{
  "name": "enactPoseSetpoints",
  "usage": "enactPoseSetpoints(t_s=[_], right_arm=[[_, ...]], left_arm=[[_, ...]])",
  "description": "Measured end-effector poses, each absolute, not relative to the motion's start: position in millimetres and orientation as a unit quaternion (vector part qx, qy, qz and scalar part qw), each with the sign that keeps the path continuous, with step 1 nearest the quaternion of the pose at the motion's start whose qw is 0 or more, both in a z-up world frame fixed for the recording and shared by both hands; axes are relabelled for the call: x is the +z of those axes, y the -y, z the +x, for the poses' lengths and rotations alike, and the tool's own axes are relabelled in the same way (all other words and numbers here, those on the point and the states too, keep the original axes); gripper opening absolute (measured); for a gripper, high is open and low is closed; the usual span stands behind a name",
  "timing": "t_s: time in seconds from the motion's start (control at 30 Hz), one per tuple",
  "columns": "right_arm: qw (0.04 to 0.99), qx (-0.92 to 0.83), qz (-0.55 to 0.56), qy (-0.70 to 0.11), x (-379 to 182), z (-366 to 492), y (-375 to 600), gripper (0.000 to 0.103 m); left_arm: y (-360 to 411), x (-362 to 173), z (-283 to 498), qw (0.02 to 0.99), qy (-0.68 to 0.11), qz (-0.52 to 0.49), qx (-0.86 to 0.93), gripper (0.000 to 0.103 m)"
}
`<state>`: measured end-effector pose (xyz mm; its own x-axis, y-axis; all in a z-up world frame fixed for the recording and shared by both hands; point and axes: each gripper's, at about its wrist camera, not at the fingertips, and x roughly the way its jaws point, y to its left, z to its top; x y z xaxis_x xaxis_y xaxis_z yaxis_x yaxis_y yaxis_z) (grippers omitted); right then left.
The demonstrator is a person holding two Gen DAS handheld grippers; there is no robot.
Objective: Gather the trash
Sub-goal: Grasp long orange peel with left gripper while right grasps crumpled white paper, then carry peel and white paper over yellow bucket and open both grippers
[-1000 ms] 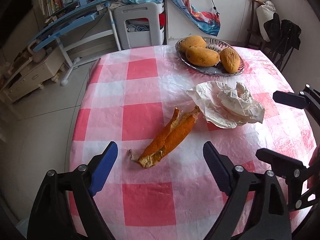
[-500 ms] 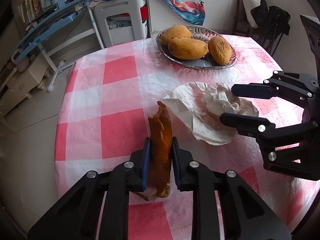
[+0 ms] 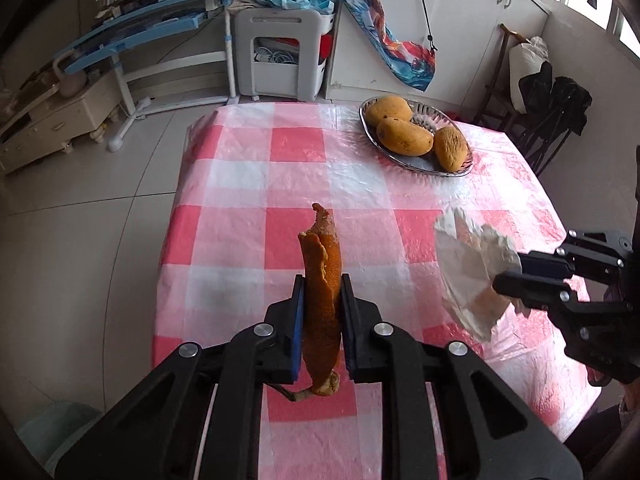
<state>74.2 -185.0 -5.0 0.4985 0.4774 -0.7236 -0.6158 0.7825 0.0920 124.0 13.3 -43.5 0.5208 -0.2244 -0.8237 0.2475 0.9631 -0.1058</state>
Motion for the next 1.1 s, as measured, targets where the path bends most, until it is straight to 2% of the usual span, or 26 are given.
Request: enactPoseSetpoints(t_s=[0.3,0.57,0.67,0.7,0.73,0.9,0.97,1.03,1.1], right_arm=[[0.797,0.443,-0.141,-0.385,3.6,-50.1,146.7,0.014],[0.729,0.507,-0.183,-0.423,-29.1,-141.5,114.0,0.015],[0.722,0.494,-0.201,-0.441,-42.7,-152.2,108.6,0.028],[0.719,0.491,-0.203,-0.448,-46.5,-154.5,109.2,0.045],[0.718,0.489,-0.202,-0.452,-48.7,-155.8,110.4,0.053],[0.747,0.450,-0.178,-0.455,-45.4,-154.7,129.8,0.061],[0.767,0.425,-0.168,-0.450,-42.5,-152.8,139.4,0.070],[0.796,0.386,-0.159,-0.439,-38.6,-152.1,149.2,0.087],[0.823,0.342,-0.150,-0.428,-36.0,-151.0,156.5,0.092]], left_arm=[[-37.5,-28.8,42.2,0.880,-0.457,0.011,-0.127,0.016],[-29.9,-29.5,-38.4,0.877,-0.461,0.021,-0.133,0.016],[-26.0,-35.9,-65.4,0.873,-0.469,0.026,-0.130,0.016],[-25.6,-38.3,-72.8,0.871,-0.473,0.024,-0.129,0.016],[-24.8,-41.0,-81.2,0.869,-0.478,0.023,-0.129,0.016],[-18.7,-53.8,-116.1,0.858,-0.499,0.024,-0.123,0.016],[-17.0,-58.9,-127.8,0.853,-0.508,0.024,-0.120,0.016],[-15.3,-64.2,-140.3,0.848,-0.517,0.022,-0.116,0.016],[-13.0,-69.3,-151.6,0.843,-0.526,0.022,-0.112,0.016]])
